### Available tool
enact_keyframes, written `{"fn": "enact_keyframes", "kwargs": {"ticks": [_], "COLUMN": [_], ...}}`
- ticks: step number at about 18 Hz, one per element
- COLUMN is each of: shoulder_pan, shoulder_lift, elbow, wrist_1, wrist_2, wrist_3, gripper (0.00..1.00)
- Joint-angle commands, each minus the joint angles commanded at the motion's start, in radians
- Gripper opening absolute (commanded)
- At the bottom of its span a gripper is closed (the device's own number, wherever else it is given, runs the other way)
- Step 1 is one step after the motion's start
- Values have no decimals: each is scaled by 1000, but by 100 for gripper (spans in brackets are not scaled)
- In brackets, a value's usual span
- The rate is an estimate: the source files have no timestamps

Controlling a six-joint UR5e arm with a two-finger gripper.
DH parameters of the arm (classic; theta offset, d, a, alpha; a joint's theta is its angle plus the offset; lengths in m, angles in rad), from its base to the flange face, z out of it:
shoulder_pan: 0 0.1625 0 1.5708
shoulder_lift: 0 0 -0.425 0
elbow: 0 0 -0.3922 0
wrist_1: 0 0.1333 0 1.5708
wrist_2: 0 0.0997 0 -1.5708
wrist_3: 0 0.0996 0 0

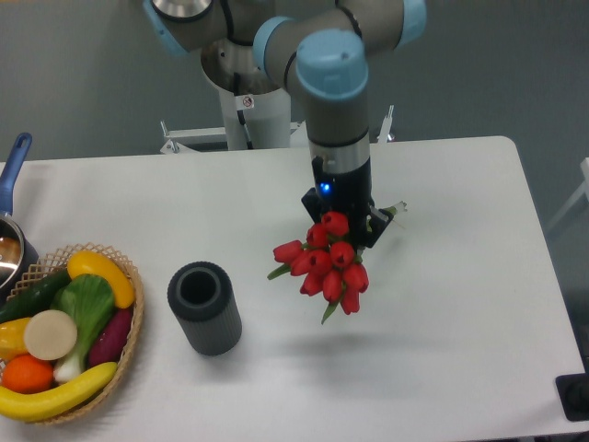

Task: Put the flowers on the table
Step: 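Lower the held tulip bouquet onto the table beside the black cup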

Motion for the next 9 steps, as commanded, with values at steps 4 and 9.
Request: {"fn": "enact_keyframes", "kwargs": {"ticks": [4,9], "shoulder_pan": [-18,-21], "shoulder_lift": [-61,-117], "elbow": [5,0], "wrist_1": [3,5], "wrist_2": [32,32], "wrist_3": [2,0], "gripper": [32,32]}}
